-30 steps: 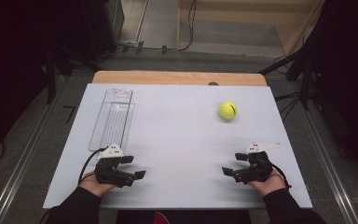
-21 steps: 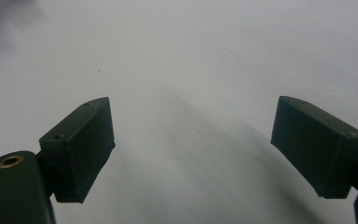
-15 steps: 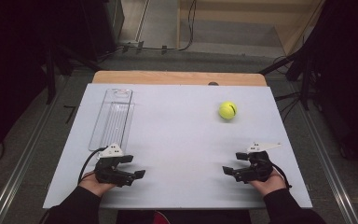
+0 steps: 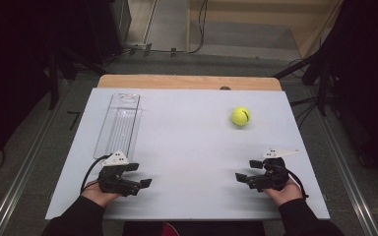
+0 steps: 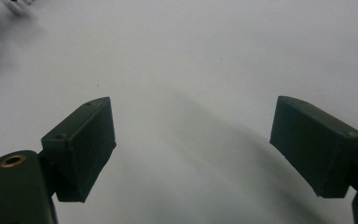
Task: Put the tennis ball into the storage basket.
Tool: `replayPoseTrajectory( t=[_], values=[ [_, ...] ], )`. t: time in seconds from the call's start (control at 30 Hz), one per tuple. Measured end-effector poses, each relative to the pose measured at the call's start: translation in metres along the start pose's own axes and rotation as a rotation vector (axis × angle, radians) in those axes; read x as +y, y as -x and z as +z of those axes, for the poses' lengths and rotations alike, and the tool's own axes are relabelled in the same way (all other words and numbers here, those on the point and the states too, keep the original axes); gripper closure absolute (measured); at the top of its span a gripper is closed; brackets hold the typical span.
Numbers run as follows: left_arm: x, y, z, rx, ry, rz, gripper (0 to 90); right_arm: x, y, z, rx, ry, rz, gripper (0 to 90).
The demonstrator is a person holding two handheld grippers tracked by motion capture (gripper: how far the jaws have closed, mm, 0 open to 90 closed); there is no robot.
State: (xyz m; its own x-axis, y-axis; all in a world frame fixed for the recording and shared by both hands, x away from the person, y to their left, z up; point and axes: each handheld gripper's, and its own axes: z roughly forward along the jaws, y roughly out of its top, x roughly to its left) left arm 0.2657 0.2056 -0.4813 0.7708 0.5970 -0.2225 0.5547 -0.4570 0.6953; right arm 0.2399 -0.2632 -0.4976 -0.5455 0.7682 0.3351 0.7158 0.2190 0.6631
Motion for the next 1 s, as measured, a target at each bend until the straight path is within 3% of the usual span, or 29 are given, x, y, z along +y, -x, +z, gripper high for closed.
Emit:
replayPoseTrajectory(
  t=[0.4,0.5,1.0],
  values=[
    [0.001,0.001,0.0,-0.002,-0.011,0.012,20.6,0.004,0.009,-0.003,-0.076,0.047,0.02,12.1],
    [0.001,0.0,0.0,-0.002,-0.008,0.01,20.6,0.005,0.011,-0.002,-0.07,0.026,0.019,12.1],
    [0.0,0.0,0.0,-0.005,-0.003,0.009,21.2,0.011,0.019,-0.005,-0.109,0.045,0.029,12.1]
  ],
)
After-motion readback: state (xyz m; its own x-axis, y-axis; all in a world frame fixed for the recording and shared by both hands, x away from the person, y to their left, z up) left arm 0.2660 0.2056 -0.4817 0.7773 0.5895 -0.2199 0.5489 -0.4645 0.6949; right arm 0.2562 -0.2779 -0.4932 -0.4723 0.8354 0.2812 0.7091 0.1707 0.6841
